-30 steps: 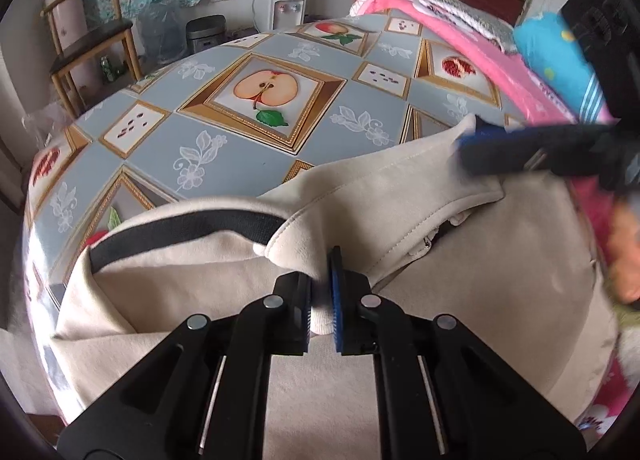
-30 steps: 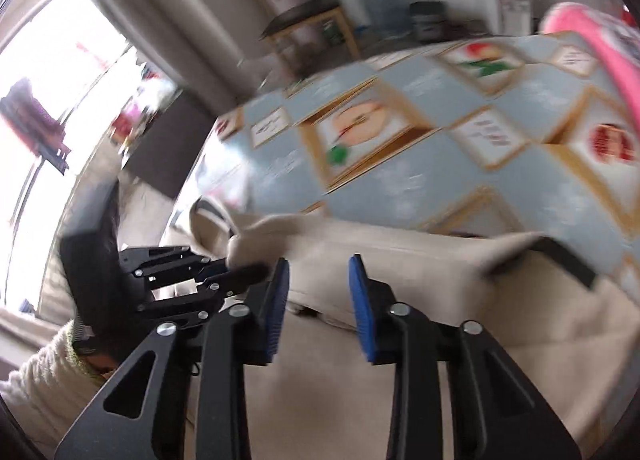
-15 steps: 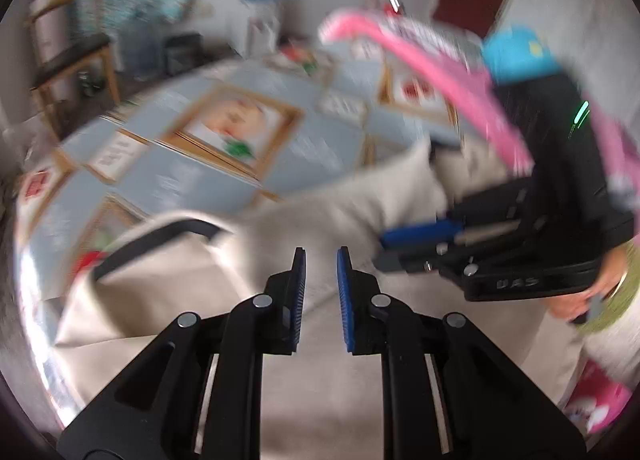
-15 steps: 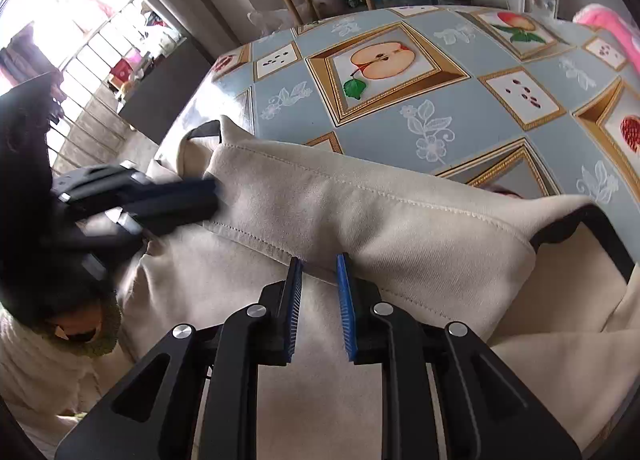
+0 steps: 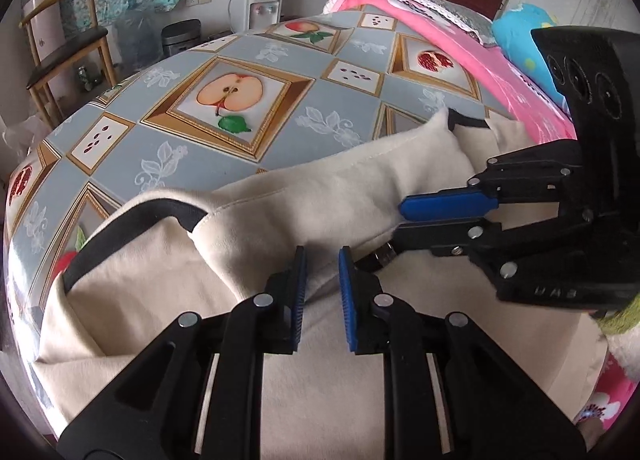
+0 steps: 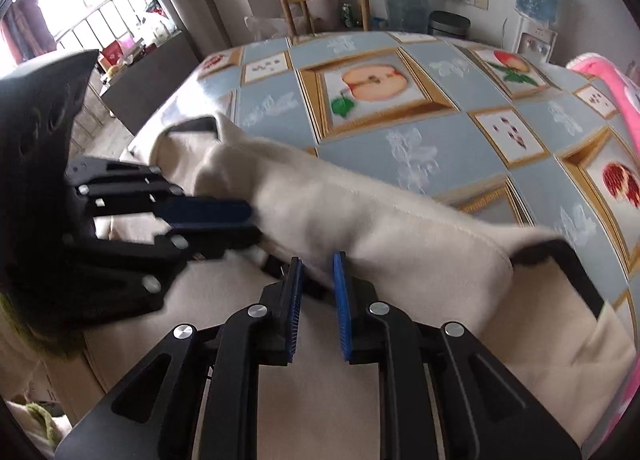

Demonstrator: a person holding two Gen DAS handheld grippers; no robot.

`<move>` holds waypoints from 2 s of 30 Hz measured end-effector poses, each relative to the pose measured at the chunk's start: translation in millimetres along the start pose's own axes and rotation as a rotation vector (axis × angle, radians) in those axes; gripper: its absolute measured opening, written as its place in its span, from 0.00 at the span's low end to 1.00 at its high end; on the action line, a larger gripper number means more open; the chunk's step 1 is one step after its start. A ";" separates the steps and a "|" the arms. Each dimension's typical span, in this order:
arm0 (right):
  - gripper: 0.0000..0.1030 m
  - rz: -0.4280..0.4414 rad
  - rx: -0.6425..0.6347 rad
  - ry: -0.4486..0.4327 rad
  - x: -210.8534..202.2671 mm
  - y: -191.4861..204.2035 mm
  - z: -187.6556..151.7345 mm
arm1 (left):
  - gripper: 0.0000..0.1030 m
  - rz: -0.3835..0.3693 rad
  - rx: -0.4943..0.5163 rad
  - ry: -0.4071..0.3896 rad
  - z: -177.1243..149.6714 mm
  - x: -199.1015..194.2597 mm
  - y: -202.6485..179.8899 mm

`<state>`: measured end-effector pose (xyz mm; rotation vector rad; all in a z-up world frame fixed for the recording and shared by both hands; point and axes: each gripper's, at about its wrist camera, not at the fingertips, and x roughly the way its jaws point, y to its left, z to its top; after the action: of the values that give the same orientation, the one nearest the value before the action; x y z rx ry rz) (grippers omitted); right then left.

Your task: Fold large clothes

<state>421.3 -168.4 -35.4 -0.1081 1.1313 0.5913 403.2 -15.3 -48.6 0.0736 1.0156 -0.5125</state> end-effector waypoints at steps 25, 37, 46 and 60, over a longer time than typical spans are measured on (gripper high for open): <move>0.15 0.140 0.112 -0.044 7.9 -5.3 14.0 | 0.15 0.041 -0.204 -0.024 -1.3 -5.1 44.1; 0.12 -0.120 0.235 -0.050 -11.1 -61.1 4.9 | 0.15 0.199 -0.156 -0.025 -6.2 -6.9 20.2; 0.26 -0.078 0.042 -0.103 -23.9 10.2 20.7 | 0.15 0.237 -0.167 -0.036 -9.4 -8.6 16.3; 0.34 -0.071 0.026 -0.058 7.4 22.2 9.6 | 0.15 0.255 -0.172 -0.057 -13.5 -10.0 13.8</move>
<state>420.3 -143.3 -32.9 -0.1079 1.0737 0.5136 394.4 4.5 -50.0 0.0342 0.9740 -0.1928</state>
